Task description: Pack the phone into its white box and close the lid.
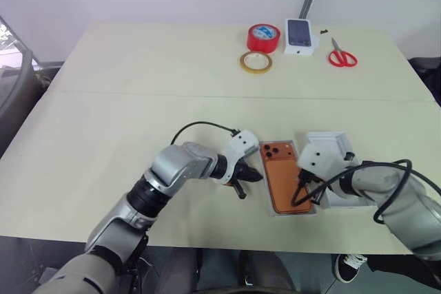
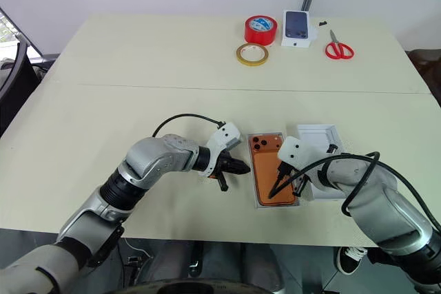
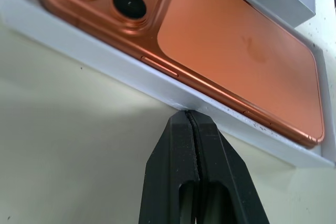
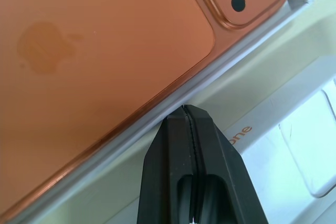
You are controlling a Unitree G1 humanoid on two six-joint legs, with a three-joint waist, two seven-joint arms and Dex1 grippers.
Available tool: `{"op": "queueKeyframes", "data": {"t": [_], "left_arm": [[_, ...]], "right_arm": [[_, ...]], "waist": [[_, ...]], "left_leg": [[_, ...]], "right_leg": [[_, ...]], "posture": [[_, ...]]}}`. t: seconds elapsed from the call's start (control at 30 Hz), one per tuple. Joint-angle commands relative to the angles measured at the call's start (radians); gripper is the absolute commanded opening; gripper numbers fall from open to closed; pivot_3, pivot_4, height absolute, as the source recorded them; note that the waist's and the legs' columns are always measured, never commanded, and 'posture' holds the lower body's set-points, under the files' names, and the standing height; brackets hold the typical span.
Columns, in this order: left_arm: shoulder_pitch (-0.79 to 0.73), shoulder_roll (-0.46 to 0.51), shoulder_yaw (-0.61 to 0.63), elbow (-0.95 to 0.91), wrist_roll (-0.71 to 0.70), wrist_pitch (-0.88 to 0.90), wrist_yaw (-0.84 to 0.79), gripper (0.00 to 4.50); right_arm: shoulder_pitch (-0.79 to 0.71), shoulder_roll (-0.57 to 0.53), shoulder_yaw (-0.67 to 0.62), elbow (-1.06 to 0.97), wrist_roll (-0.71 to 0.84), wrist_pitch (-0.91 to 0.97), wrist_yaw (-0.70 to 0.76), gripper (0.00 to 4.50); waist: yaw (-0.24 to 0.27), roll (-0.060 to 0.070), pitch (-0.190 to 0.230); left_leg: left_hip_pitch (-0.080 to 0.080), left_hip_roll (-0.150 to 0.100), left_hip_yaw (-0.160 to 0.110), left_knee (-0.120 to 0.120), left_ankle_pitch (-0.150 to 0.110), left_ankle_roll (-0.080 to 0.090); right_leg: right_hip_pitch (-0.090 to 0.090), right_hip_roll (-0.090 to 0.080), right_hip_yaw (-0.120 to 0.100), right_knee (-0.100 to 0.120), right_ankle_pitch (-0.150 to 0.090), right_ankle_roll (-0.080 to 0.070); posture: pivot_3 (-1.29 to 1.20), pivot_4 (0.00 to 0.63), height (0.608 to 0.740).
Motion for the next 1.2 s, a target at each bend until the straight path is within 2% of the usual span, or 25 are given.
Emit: {"op": "queueKeyframes", "data": {"t": [0.03, 0.13, 0.23, 0.33, 0.5, 0.53, 0.6, 0.67, 0.8, 1.0, 1.1, 1.2], "left_arm": [[-0.022, -0.035, 0.035, 0.003, 0.003, -0.016, 0.001, 0.05], [-0.022, -0.046, 0.054, 0.001, 0.003, -0.01, 0.003, 0.05], [-0.007, -0.023, 0.082, -0.038, -0.006, 0.003, -0.002, 0.05], [0.031, 0.041, 0.121, -0.109, -0.018, -0.005, -0.022, 0.0], [0.098, 0.158, 0.132, -0.209, 0.016, -0.131, -0.076, 0.0], [0.118, 0.177, 0.133, -0.223, 0.031, -0.186, -0.088, 0.0], [0.187, 0.212, 0.156, -0.255, 0.094, -0.409, -0.112, 0.0], [0.241, 0.242, 0.182, -0.272, 0.106, -0.532, -0.16, 0.0], [0.305, 0.307, 0.2, -0.297, 0.106, -0.665, -0.261, 0.0], [0.364, 0.367, 0.218, -0.329, 0.085, -0.752, -0.362, 0.0], [0.375, 0.375, 0.224, -0.335, 0.087, -0.765, -0.377, 0.0], [0.383, 0.376, 0.222, -0.33, 0.11, -0.772, -0.369, 0.0]], "right_arm": [[0.01, -0.02, -0.056, -0.062, 0.049, -0.014, 0.027, 0.0], [0.026, -0.041, -0.1, -0.065, 0.069, -0.024, 0.039, 0.0], [0.033, -0.062, -0.205, -0.073, 0.126, -0.006, 0.082, 0.0], [0.039, -0.082, -0.334, -0.083, 0.21, 0.057, 0.145, 0.81], [0.028, -0.081, -0.396, -0.065, 0.27, 0.219, 0.107, 3.35], [0.025, -0.068, -0.401, -0.064, 0.286, 0.251, 0.1, 3.35], [0.002, -0.016, -0.41, -0.054, 0.315, 0.326, 0.073, 3.35], [-0.023, 0.025, -0.406, -0.036, 0.328, 0.391, 0.037, 3.35], [-0.051, 0.081, -0.385, 0.008, 0.325, 0.448, -0.042, 3.35], [-0.103, 0.155, -0.351, 0.093, 0.314, 0.5, -0.158, 3.35], [-0.112, 0.183, -0.359, 0.116, 0.325, 0.5, -0.198, 2.51], [-0.118, 0.193, -0.379, 0.118, 0.354, 0.5, -0.218, 1.08]], "waist": [[0.0, 0.0, 0.0], [-0.001, 0.0, 0.0], [-0.001, 0.0, 0.0], [-0.003, 0.0, 0.0], [-0.005, 0.001, 0.0], [-0.004, 0.001, 0.0], [-0.003, 0.001, 0.0], [-0.002, 0.001, 0.0], [-0.002, 0.001, 0.0], [-0.003, 0.002, 0.0], [-0.003, 0.002, 0.0], [-0.003, 0.002, 0.0]], "left_leg": [[0.0, 0.0, 0.0, 0.0, 0.0, 0.0], [0.0, 0.0, 0.0, 0.0, 0.0, 0.0], [0.0, 0.0, 0.0, 0.0, 0.0, 0.0], [0.0, 0.001, 0.0, 0.0, 0.0, 0.0], [0.001, 0.002, 0.0, -0.001, 0.0, 0.0], [0.0, 0.002, 0.0, -0.001, 0.0, 0.0], [0.0, 0.001, 0.001, -0.001, 0.0, 0.0], [0.0, 0.002, 0.001, -0.001, 0.0, 0.0], [0.0, 0.001, 0.001, -0.001, 0.0, 0.0], [0.0, 0.001, 0.001, -0.001, 0.0, 0.001], [0.0, 0.001, 0.001, -0.001, 0.0, 0.001], [0.0, 0.001, 0.001, -0.001, -0.001, 0.001]], "right_leg": [[0.0, 0.0, 0.0, 0.0, 0.0, 0.0], [0.0, 0.0, 0.0, 0.0, 0.0, 0.0], [0.0, 0.0, 0.0, 0.0, 0.0, 0.0], [0.0, 0.001, 0.0, 0.0, 0.0, 0.0], [0.0, 0.001, 0.0, 0.0, 0.0, 0.0], [0.0, 0.001, 0.0, 0.0, 0.0, 0.0], [0.0, 0.001, 0.0, 0.0, 0.0, 0.0], [0.0, 0.0, 0.0, 0.0, 0.0, 0.0], [0.0, 0.0, 0.0, 0.0, 0.0, 0.0], [0.0, 0.0, 0.0, 0.0, 0.0, 0.0], [-0.001, 0.0, 0.0, 0.0, 0.0, 0.0], [-0.001, 0.0, 0.0, 0.0, 0.0, 0.0]], "posture": [[0.0, 0.15, 0.74], [0.0, 0.15, 0.74], [0.0, 0.15, 0.74], [0.0, 0.15, 0.74], [0.0, 0.15, 0.74], [0.0, 0.15, 0.74], [0.0, 0.15, 0.74], [0.0, 0.15, 0.74], [0.0, 0.15, 0.74], [0.0, 0.15, 0.74], [0.0, 0.15, 0.74], [0.0, 0.15, 0.74]]}}
